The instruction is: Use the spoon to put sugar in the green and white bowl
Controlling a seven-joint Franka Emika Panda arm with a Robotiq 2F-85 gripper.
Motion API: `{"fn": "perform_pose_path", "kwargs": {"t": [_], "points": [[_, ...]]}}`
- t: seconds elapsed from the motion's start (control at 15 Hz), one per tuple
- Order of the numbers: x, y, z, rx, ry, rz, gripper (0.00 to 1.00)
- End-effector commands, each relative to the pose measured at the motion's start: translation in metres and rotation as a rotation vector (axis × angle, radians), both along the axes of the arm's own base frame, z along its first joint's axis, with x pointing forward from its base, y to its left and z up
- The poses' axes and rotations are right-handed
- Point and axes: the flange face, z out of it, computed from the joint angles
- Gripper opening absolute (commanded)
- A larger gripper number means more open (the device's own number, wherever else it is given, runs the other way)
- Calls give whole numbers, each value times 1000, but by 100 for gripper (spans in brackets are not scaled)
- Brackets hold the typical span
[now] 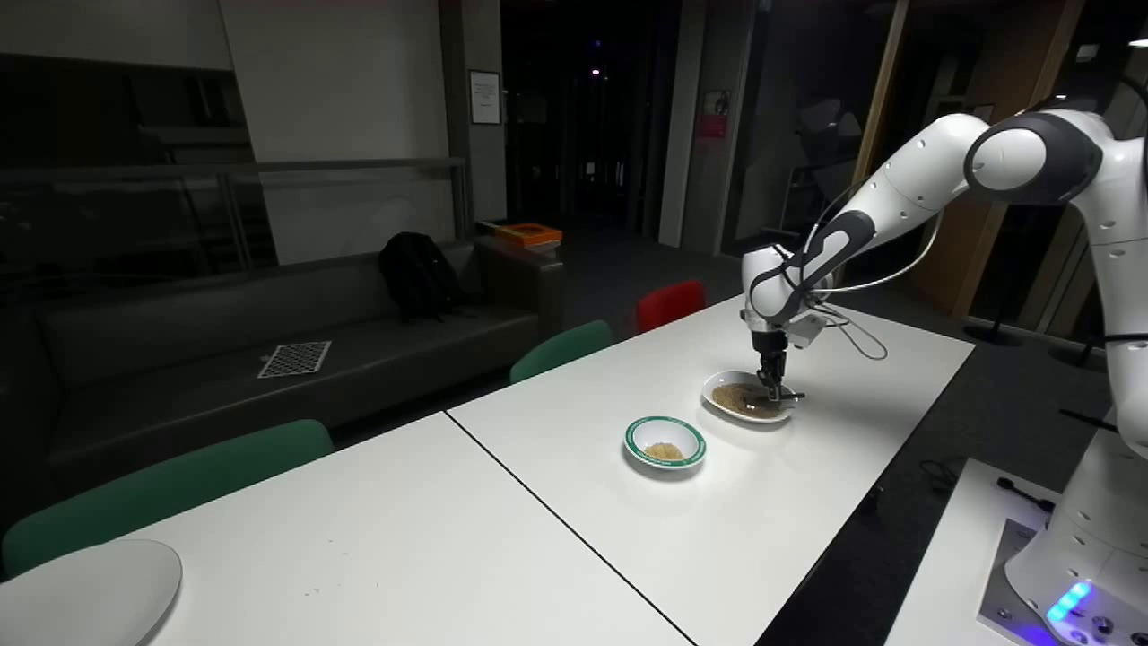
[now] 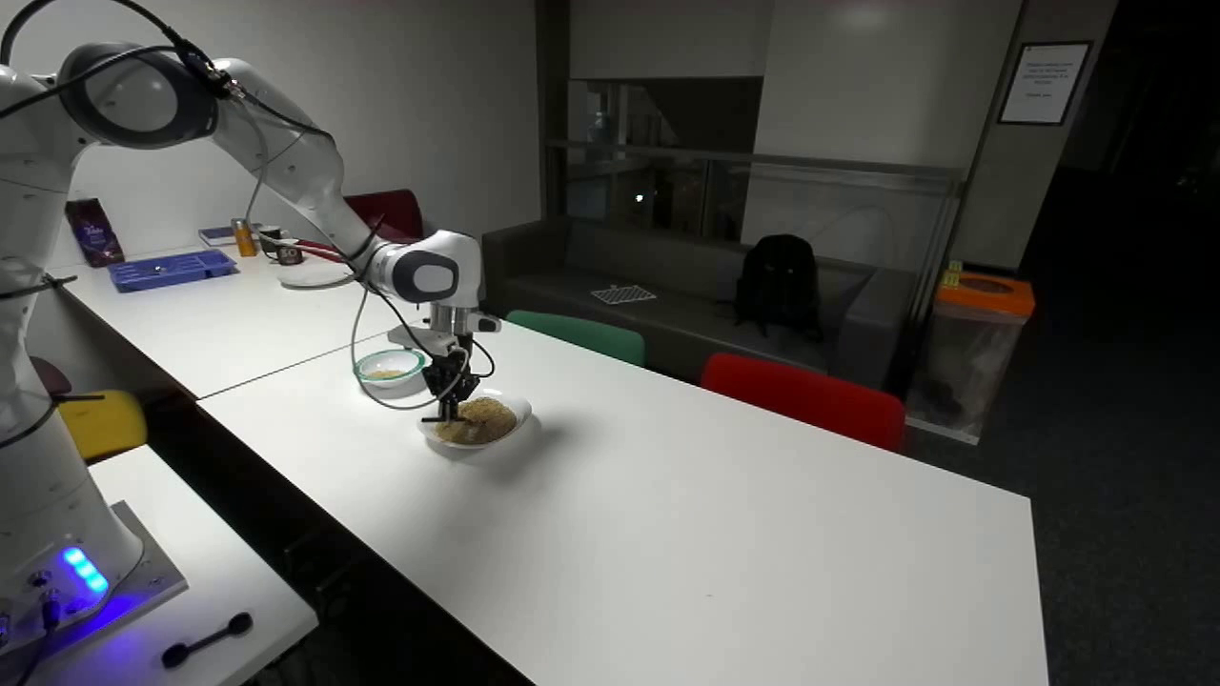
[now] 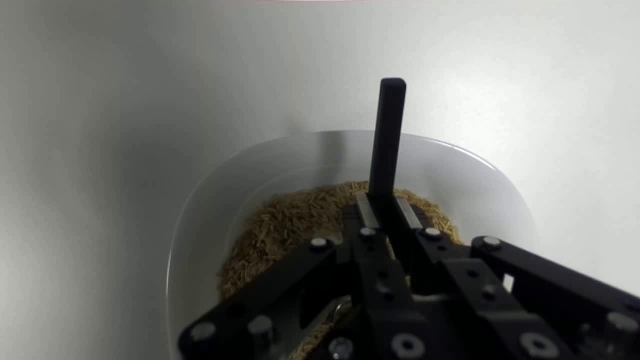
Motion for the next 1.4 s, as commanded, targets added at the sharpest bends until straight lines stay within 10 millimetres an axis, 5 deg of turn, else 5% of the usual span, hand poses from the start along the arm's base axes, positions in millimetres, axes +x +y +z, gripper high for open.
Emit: {"fn": "perform_pose_path", "kwargs": {"t": [0.0,1.33], "points": [[-9,-4,8,24,-35,15,3],[-49,-1,57,63,-176,55,3]]}}
